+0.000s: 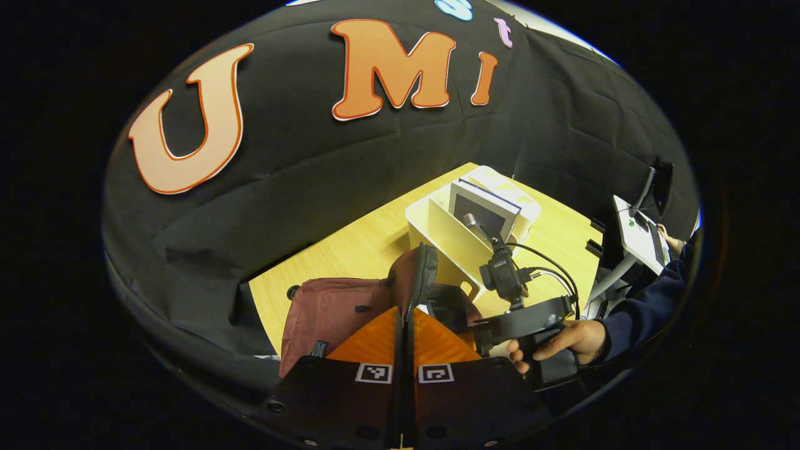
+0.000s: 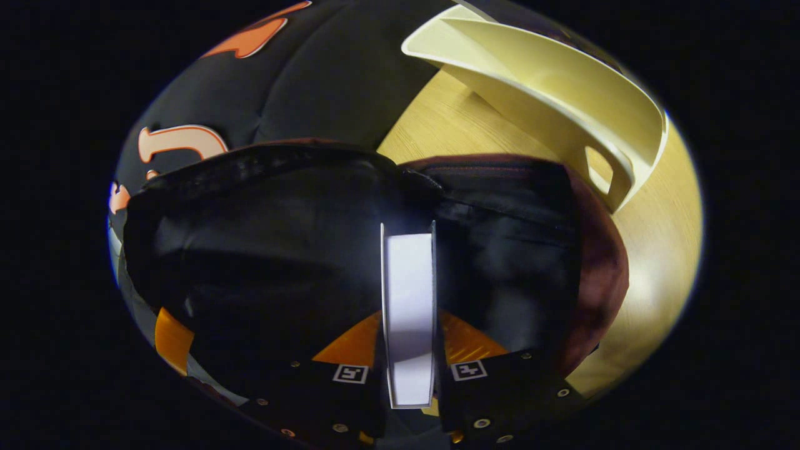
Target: Open the schoolbag, grab two books from the bookshelf and put them into the schoolbag.
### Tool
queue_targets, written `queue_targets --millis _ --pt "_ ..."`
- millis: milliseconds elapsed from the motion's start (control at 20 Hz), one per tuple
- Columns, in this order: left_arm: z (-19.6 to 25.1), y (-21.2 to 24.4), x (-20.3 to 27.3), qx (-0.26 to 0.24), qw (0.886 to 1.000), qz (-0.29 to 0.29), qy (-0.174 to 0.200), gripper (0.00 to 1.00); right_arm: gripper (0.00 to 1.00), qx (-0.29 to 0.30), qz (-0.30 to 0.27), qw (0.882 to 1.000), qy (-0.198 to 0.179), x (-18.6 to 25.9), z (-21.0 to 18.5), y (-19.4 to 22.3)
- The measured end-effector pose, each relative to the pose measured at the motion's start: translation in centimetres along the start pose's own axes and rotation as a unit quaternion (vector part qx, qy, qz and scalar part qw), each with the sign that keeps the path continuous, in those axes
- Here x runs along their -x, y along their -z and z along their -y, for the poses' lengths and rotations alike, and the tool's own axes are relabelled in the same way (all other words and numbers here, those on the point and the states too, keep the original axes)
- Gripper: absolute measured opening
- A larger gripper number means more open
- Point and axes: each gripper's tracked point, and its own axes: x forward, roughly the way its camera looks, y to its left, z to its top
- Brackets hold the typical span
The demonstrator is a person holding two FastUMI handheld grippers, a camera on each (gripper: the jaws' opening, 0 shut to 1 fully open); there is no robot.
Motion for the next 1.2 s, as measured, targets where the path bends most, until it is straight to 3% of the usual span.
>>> queue_targets --millis 50,200,250,300,700,1200 --pt "-0.1 0.3 0.0 -0.001 1.0 -0.002 -0.003 0.01 0.22 0.005 -0.001 1.0 0.0 0.1 -0.2 0.0" --pt "-0.7 0.2 -0.2 -0.007 1.0 -0.004 -0.017 0.01 0.7 0.015 -0.009 0.999 0.032 1.1 1.3 -0.1" --pt "-0.8 0.6 -0.4 -0.008 1.0 -0.009 -0.02 0.01 0.78 0.016 -0.016 0.999 0.049 1.6 2.1 -0.2" --pt "-0.9 0.8 -0.4 -0.01 1.0 -0.011 -0.023 0.01 0.98 0.021 -0.02 0.997 0.066 2.3 2.9 -0.4" --pt "-0.6 1.8 -2.0 -0.014 0.999 -0.019 -0.029 0.01 0.97 0.11 -0.004 0.988 0.112 11.9 6.1 -4.3" --pt "-0.7 3.3 -3.1 0.005 0.999 -0.02 -0.033 0.01 0.98 0.301 0.022 0.93 0.211 24.6 5.9 -12.8"
